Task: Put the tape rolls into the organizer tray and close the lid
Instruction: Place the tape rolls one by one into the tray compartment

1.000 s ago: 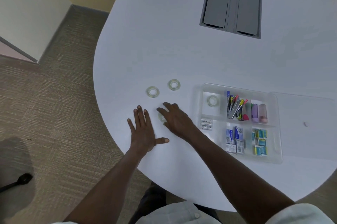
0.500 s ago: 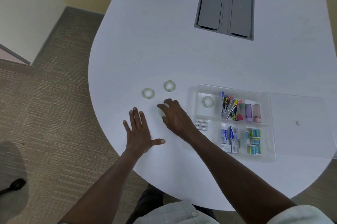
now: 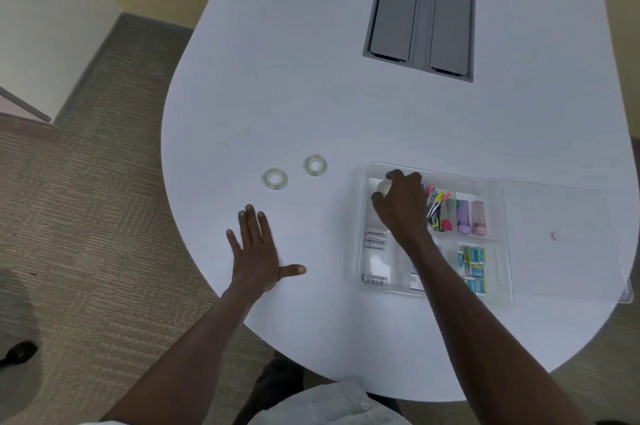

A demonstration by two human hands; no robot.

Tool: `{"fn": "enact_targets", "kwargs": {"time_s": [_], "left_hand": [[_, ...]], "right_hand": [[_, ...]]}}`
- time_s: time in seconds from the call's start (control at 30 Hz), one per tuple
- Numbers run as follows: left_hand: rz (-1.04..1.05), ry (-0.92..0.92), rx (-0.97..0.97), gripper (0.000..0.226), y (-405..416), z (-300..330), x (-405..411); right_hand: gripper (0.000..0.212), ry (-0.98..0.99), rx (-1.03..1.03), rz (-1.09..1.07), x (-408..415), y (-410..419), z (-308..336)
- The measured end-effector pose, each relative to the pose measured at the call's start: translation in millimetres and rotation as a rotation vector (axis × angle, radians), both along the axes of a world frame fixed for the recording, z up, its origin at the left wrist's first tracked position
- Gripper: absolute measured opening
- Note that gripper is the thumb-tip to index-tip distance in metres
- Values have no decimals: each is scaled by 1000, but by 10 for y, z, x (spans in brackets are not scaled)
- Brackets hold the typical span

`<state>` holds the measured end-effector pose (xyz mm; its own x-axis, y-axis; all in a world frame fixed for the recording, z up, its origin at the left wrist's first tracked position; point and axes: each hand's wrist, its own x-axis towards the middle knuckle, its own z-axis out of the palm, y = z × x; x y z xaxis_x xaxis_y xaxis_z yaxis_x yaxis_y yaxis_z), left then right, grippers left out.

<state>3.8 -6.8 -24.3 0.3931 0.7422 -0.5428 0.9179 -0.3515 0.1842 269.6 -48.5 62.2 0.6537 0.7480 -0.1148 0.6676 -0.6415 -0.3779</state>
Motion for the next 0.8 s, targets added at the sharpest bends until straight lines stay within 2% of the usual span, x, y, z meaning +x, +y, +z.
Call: {"fn": "enact_targets", "kwargs": {"time_s": [0.1, 0.23, 0.33, 0.43, 0.53, 0.63, 0.8], "left_hand": [[1, 9, -1, 150, 5, -4, -3], [8, -8, -6, 150, 8, -7, -3], [0, 1, -9, 150, 3, -4, -5], [1, 6, -8, 150, 2, -12, -8], [-1, 8, -4, 149, 5, -11, -8], [0, 10, -9, 150, 5, -21, -11], [3, 1, -11, 149, 8, -26, -9]], "right_hand": [[40, 4, -192, 108, 101, 36, -45], [28, 91, -404, 121, 168, 137, -33], [11, 131, -481, 164, 198, 196, -9], [10, 124, -528, 199, 196, 249, 3], [5, 118, -541, 198, 179, 269, -20], [9, 86, -466, 194, 153, 236, -121], [31, -16, -300, 198, 110, 136, -253]]}}
